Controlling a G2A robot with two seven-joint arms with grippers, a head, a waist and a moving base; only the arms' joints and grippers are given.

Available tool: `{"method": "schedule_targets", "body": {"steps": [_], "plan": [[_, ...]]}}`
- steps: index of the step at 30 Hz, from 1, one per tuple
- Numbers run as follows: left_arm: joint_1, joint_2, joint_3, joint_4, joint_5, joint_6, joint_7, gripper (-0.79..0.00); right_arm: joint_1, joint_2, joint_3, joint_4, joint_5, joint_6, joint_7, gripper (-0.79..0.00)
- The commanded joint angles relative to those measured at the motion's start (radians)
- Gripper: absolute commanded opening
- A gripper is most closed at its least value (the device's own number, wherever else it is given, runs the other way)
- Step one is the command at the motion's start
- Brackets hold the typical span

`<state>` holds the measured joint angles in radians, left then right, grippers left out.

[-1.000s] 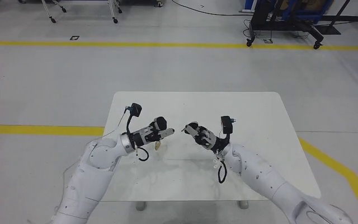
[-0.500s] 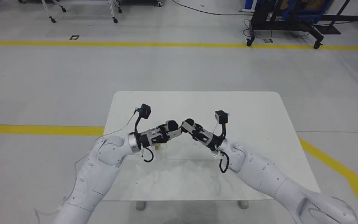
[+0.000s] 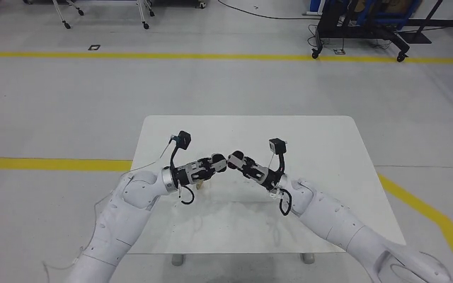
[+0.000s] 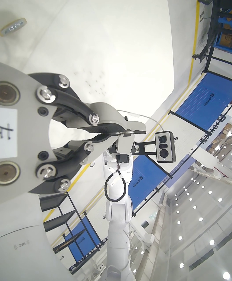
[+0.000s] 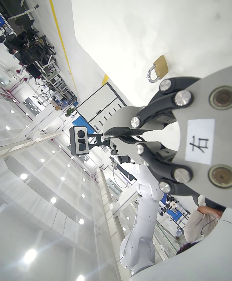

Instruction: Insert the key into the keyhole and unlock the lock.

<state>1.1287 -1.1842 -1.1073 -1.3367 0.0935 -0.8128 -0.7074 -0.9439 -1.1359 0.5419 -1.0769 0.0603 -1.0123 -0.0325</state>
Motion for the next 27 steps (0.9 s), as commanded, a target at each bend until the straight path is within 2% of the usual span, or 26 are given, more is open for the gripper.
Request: {"method": "schedule_targets", "body": {"steps": [1, 3, 4, 5, 13, 18, 21, 23, 27], "plan": [[-0.001, 0.001, 0.001, -0.001, 0.002, 0.003, 0.002, -0.785, -0.005, -0.002, 0.014, 0.001, 0.009, 0.0, 0.019, -0.785], [-0.002, 0.002, 0.001, 0.002, 0.0, 0.006, 0.005, -0.785, -0.01, -0.005, 0.028, 0.002, 0.016, 0.0, 0.038, -0.785], [-0.004, 0.003, 0.0, 0.003, -0.004, 0.009, 0.005, -0.785, -0.013, -0.006, 0.035, 0.002, 0.019, 0.0, 0.048, -0.526], [-0.005, 0.004, 0.0, 0.005, -0.01, 0.01, 0.003, -0.785, -0.015, -0.007, 0.04, 0.003, 0.021, 0.0, 0.061, 0.0], [-0.02, 0.017, -0.024, 0.014, -0.068, 0.027, -0.044, -0.785, -0.025, -0.01, 0.076, 0.007, 0.028, 0.0, 0.105, 0.0], [-0.047, 0.036, -0.035, 0.017, -0.102, 0.079, -0.22, -0.785, -0.025, -0.01, 0.076, 0.007, 0.028, 0.0, 0.105, 0.0], [-0.063, 0.051, -0.049, 0.018, -0.099, 0.079, -0.335, -0.785, -0.029, -0.01, 0.076, 0.005, 0.022, 0.013, 0.111, 0.0], [-0.068, 0.059, -0.053, 0.015, -0.086, 0.081, -0.381, -0.785, -0.034, -0.007, 0.077, -0.004, -0.002, 0.032, 0.16, 0.0], [-0.069, 0.069, -0.026, -0.007, -0.048, 0.103, -0.403, -0.785, -0.036, -0.001, 0.075, -0.005, 0.039, 0.054, 0.29, 0.0]]}}
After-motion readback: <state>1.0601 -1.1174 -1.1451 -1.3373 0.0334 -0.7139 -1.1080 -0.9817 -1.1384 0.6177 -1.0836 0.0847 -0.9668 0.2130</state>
